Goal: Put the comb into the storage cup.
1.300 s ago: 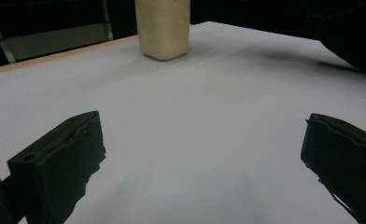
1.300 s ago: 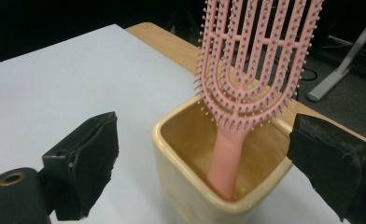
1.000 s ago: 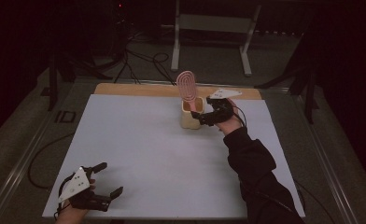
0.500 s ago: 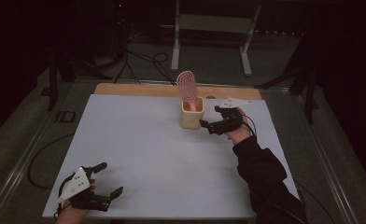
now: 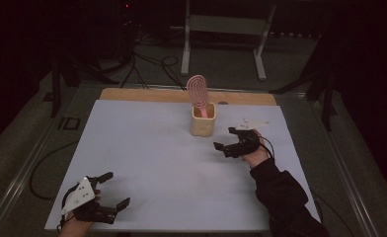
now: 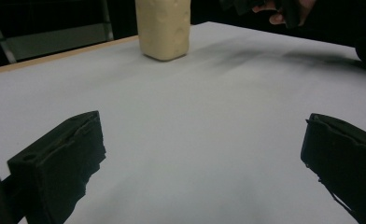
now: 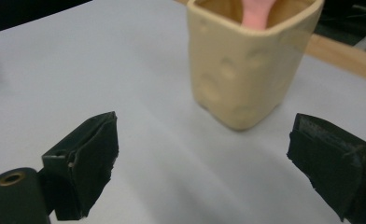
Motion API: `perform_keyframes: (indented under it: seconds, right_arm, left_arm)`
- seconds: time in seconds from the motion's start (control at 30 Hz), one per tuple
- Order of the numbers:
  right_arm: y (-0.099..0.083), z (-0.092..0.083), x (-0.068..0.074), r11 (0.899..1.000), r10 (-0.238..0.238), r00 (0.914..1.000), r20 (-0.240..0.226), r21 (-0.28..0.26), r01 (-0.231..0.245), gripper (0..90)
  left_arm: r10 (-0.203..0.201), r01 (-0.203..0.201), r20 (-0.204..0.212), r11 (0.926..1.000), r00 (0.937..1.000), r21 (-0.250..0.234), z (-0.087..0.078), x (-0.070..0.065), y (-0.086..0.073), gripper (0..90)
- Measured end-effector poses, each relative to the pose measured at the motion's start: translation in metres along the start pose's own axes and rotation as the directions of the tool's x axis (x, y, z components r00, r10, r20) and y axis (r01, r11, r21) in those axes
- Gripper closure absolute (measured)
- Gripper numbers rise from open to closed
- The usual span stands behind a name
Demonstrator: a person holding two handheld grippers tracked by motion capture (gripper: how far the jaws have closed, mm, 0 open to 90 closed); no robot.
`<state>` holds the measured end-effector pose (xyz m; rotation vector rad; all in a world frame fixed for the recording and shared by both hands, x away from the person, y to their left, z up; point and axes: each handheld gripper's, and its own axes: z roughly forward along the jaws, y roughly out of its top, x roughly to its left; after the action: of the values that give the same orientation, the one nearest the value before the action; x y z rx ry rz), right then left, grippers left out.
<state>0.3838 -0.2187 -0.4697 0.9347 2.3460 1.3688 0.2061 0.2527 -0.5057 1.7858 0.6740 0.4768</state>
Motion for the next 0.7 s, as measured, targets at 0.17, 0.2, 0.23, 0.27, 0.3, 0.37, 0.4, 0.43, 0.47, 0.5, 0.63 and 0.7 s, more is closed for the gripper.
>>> perform_keyframes:
  seconds: [0.17,0.2,0.23,0.27,0.3,0.37,0.4,0.43,0.47,0.5,0.63,0.7]
  right_arm:
    - [-0.014,-0.005,0.006,1.000,0.006,1.0000,0.003,-0.004,-0.006,8.5]
    - [-0.017,-0.006,0.007,1.000,0.006,1.0000,-0.002,-0.004,-0.006,8.4]
    - [-0.020,-0.007,0.008,1.000,0.009,1.0000,-0.002,-0.003,-0.009,8.5]
    - [-0.023,-0.009,0.010,1.000,0.007,1.0000,0.000,0.000,-0.007,8.5]
    - [-0.025,-0.010,0.010,1.000,0.006,1.0000,-0.002,0.001,-0.006,8.5]
    - [-0.030,-0.013,0.012,1.000,0.004,1.0000,-0.007,0.005,-0.004,8.5]
    - [-0.032,-0.014,0.014,1.000,0.002,1.0000,-0.002,0.010,-0.002,8.5]
    - [-0.035,-0.015,0.015,1.000,0.003,1.0000,-0.004,0.008,-0.003,8.5]
    - [-0.037,-0.018,0.016,1.000,0.007,0.9999,-0.009,0.007,-0.007,8.5]
    - [-0.040,-0.020,0.017,1.000,0.010,0.9999,-0.008,0.008,-0.010,8.5]
    - [-0.047,-0.029,0.020,1.000,-0.001,1.0000,-0.001,0.007,0.001,8.5]
    - [-0.050,-0.035,0.022,1.000,0.016,0.9999,-0.002,-0.001,-0.016,8.5]
  left_arm:
    - [-0.003,0.003,-0.003,1.0000,1.0000,0.003,0.000,0.000,0.000,0.0]
    - [-0.003,0.003,-0.003,1.0000,1.0000,0.002,0.000,0.000,0.000,0.0]
    - [-0.006,0.006,-0.003,1.0000,1.0000,0.001,0.000,0.000,0.000,0.0]
    - [-0.005,0.005,-0.004,1.0000,1.0000,0.003,0.000,0.000,0.000,0.0]
    - [-0.003,0.003,-0.004,1.0000,1.0000,0.005,0.000,0.000,0.000,0.0]
    - [-0.004,0.004,-0.003,1.0000,1.0000,0.004,0.000,0.000,0.000,0.0]
    - [-0.004,0.004,-0.004,1.0000,1.0000,0.003,0.000,0.000,0.000,0.0]
    - [-0.005,0.005,-0.005,1.0000,1.0000,0.003,0.000,0.000,0.000,0.0]
    - [-0.004,0.004,-0.006,1.0000,1.0000,0.005,0.000,0.000,0.000,0.0]
    - [-0.003,0.003,-0.005,1.0000,1.0000,0.005,0.000,0.000,0.000,0.0]
    - [-0.004,0.004,-0.004,1.0000,1.0000,0.005,0.000,0.000,0.000,0.0]
    - [-0.001,0.001,-0.004,1.0000,1.0000,0.005,0.000,0.000,0.000,0.0]
